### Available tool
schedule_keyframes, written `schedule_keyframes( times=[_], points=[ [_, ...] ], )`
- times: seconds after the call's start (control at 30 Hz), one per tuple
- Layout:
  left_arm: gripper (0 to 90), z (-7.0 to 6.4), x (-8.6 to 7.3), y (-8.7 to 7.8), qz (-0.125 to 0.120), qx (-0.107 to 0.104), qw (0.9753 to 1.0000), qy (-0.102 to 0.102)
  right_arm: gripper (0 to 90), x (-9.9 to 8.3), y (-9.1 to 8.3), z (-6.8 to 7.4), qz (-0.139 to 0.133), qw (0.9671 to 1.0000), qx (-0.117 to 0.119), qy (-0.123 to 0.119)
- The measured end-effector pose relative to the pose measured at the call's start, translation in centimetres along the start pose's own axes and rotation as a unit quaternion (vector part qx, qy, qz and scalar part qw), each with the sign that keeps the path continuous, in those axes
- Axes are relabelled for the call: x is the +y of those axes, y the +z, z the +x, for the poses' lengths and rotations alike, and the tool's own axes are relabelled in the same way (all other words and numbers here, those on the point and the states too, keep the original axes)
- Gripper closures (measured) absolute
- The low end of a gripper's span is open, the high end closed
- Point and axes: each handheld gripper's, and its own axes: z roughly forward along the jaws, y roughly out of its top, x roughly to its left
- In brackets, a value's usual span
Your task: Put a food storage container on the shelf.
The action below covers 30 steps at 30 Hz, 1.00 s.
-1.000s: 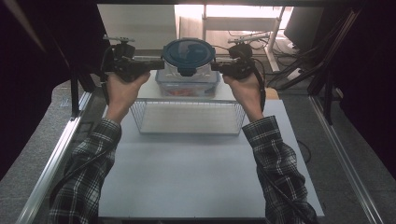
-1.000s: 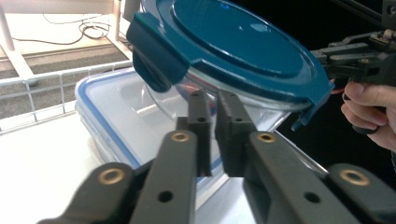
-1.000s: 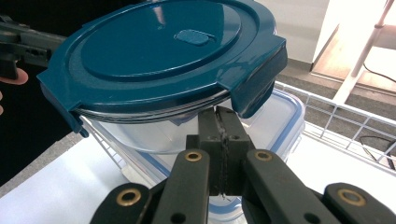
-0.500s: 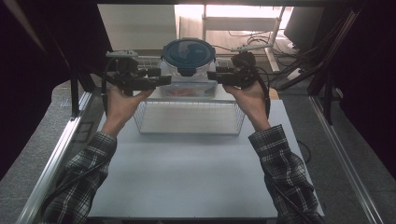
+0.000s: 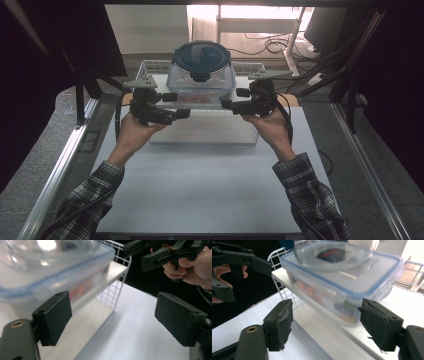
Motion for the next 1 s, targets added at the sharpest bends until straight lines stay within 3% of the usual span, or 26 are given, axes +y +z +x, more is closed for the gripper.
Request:
schedule_keyframes(
  times=[0.1,0.3,0.7,1.0],
  points=[
    [13.0,-0.3,-1.1,0.1,0.01,-0.016,0.9998,0.004,20.6,-0.9,-0.3,0.2,-0.003,1.0,0.003,0.0],
    [8.3,-1.5,-3.0,0.2,0.022,-0.009,0.9996,0.015,14.0,-2.4,-1.0,1.1,-0.001,0.9998,0.009,-0.019],
    [3.4,-3.1,-6.3,0.5,0.04,-0.007,0.9992,0.006,4.6,-5.2,-1.9,2.9,0.008,0.9989,0.027,-0.037],
    [3.2,-3.9,-9.4,0.7,0.035,-0.012,0.9993,-0.005,2.1,-8.3,-1.4,3.3,0.028,0.9983,0.029,-0.044]
  ],
)
